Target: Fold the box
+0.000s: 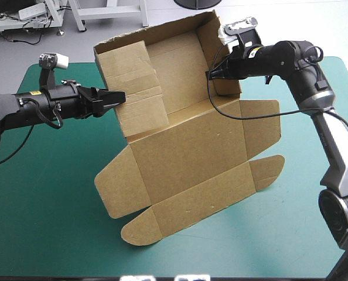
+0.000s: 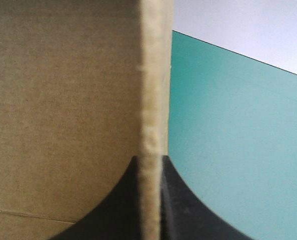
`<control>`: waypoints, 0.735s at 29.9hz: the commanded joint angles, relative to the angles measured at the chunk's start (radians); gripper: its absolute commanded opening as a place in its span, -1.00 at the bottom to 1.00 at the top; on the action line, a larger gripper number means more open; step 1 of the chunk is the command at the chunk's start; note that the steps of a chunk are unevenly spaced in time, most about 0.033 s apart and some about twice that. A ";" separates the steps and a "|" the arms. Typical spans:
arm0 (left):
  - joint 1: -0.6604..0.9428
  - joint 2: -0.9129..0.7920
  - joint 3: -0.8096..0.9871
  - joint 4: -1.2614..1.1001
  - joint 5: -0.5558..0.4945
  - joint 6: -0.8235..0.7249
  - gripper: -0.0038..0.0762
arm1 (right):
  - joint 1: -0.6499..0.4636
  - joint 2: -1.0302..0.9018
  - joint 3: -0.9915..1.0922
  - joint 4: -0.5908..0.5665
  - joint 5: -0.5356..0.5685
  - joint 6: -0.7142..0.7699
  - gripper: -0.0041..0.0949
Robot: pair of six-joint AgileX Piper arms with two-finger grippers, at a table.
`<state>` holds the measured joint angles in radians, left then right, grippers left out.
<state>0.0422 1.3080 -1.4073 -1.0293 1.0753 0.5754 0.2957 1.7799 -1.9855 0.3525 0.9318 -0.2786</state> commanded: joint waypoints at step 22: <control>-0.340 -0.030 -0.126 0.833 -0.304 -0.672 0.15 | 0.126 -0.055 -0.037 -0.121 -0.198 0.232 -0.96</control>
<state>-0.2745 1.3032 -1.5009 -0.2526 0.8423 0.0117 0.4022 1.7799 -1.9855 0.1878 0.8289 -0.0929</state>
